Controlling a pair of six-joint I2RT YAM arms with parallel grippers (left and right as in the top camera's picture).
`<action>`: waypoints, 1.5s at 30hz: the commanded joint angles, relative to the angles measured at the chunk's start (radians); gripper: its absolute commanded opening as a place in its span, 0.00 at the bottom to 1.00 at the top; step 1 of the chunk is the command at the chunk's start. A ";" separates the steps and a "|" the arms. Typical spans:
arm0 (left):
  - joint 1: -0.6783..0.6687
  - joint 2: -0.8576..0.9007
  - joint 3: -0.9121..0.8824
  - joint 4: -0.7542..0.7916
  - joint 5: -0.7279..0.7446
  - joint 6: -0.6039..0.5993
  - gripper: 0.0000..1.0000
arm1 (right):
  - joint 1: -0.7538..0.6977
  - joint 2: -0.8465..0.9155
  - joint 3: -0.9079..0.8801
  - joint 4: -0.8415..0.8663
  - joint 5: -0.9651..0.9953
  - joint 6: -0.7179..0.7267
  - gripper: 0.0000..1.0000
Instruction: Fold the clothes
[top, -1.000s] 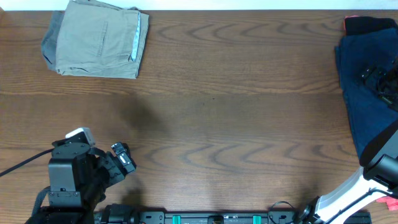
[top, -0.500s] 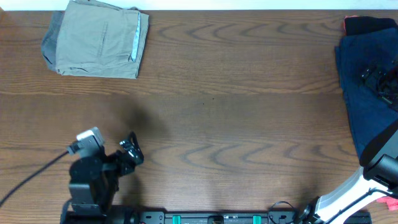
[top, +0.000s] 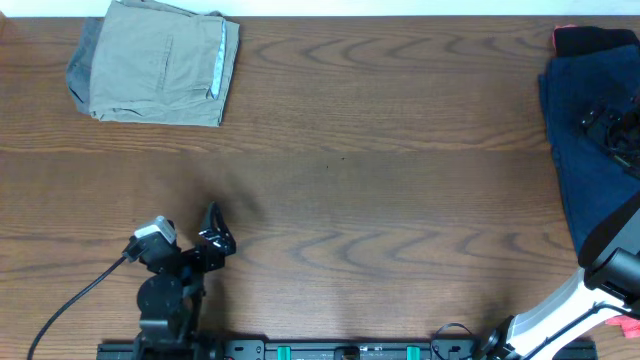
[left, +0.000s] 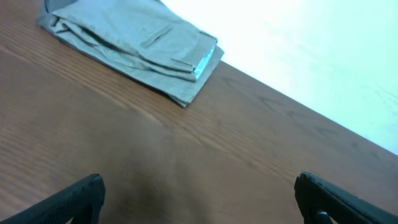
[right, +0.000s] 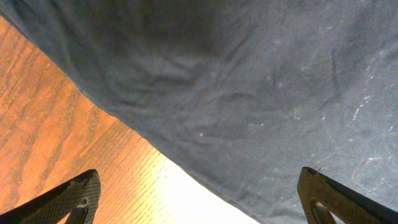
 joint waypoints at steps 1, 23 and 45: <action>-0.001 -0.025 -0.056 0.069 -0.023 0.024 0.98 | -0.002 -0.023 0.012 -0.003 0.007 0.013 0.99; 0.035 -0.024 -0.143 0.214 0.128 0.323 0.98 | -0.002 -0.023 0.012 -0.003 0.007 0.013 0.99; 0.035 -0.022 -0.143 0.214 0.128 0.323 0.98 | -0.002 -0.023 0.012 -0.003 0.007 0.013 0.99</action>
